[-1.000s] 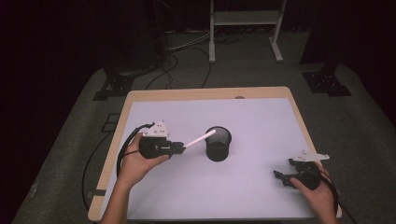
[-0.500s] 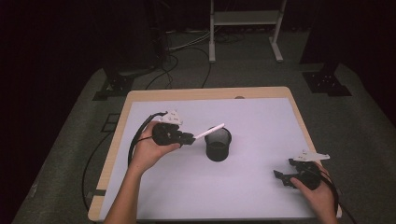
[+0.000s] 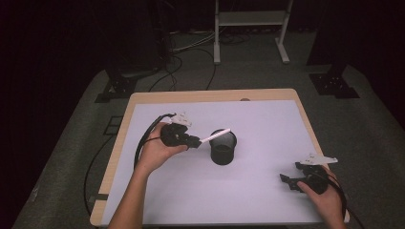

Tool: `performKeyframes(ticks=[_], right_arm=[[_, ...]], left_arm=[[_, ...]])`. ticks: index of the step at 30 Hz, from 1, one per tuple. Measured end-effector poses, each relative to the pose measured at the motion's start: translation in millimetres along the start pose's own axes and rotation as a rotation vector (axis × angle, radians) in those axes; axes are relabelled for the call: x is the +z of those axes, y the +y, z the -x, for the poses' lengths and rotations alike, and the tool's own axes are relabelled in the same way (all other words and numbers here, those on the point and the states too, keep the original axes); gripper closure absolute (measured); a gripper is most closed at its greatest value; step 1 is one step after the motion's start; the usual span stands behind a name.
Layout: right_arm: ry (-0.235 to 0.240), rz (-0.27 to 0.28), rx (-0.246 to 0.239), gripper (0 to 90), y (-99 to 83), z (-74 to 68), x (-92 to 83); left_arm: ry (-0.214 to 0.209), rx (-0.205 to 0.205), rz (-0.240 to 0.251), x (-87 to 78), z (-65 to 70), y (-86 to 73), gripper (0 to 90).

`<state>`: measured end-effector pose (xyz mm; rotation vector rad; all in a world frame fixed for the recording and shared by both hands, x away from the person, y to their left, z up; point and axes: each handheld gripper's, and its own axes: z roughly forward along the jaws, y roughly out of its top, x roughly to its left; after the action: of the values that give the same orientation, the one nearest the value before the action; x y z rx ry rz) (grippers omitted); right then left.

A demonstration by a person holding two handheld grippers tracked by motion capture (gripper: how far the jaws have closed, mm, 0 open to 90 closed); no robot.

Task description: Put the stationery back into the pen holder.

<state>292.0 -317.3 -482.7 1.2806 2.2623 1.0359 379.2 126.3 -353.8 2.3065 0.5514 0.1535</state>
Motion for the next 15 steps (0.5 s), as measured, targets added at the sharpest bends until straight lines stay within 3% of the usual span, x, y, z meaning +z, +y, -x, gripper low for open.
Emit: performKeyframes(ticks=[15], right_arm=[[0.001, 0.000, 0.001, 15.7, 0.0, 0.1, 0.0]], left_arm=[[-0.012, -0.005, -0.030, 3.5, 0.7, 1.1, 78.2]])
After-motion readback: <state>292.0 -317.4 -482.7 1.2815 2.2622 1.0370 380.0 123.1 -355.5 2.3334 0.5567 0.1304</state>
